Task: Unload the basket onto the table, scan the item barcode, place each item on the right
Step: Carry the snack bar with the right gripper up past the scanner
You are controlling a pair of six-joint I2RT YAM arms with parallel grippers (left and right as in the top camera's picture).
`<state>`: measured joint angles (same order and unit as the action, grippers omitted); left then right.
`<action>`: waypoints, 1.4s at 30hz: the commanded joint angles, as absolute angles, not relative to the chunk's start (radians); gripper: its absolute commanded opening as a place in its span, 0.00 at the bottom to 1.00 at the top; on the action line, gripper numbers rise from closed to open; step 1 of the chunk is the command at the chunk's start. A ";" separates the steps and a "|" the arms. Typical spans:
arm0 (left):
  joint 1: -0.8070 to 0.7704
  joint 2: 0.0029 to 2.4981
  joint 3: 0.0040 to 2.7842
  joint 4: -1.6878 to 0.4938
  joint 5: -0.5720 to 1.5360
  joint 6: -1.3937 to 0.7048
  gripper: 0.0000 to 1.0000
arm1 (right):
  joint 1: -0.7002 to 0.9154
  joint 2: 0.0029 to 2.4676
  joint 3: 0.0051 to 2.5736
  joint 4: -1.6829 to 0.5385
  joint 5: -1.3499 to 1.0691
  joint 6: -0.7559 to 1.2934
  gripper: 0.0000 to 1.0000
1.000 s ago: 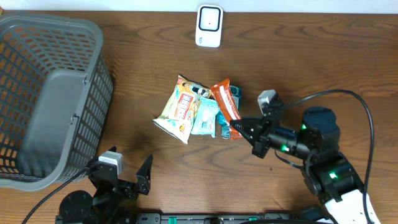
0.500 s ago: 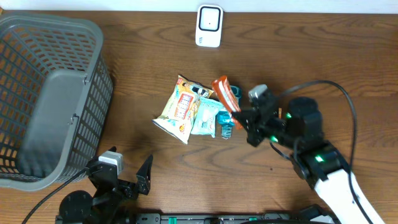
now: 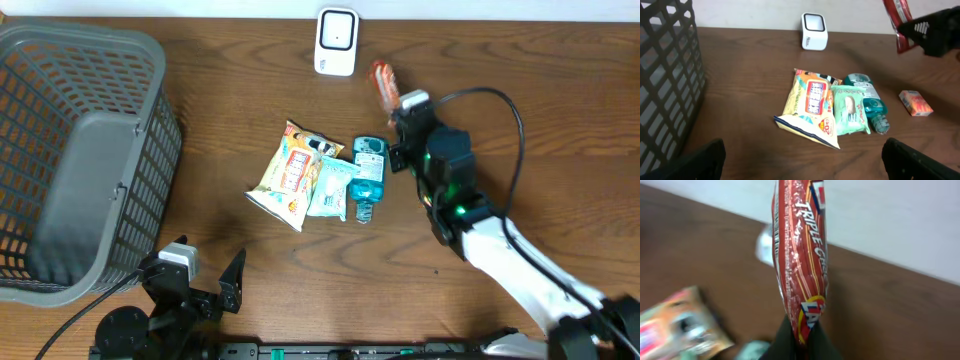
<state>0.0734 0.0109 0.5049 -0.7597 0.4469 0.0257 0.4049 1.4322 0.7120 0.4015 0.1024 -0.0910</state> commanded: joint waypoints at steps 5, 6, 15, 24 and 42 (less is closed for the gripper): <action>0.078 0.004 0.508 -0.759 0.460 0.024 0.98 | 0.412 1.671 0.882 0.490 0.285 -0.252 0.01; 0.078 0.004 0.508 -0.759 0.460 0.024 0.98 | 0.412 1.701 0.910 0.490 0.292 -0.257 0.01; 0.078 0.004 0.508 -0.759 0.460 0.024 0.98 | 0.414 2.017 1.255 0.472 0.349 -0.449 0.01; 0.078 0.004 0.508 -0.759 0.460 0.024 0.98 | 0.414 2.261 1.524 0.471 0.440 -0.626 0.01; 0.078 0.004 0.508 -0.759 0.460 0.024 0.98 | 0.447 2.555 1.787 0.512 0.607 -1.144 0.01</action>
<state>0.0734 0.0109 0.5049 -0.7597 0.4469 0.0257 0.4374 2.5469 1.7760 0.5102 0.5541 -1.0378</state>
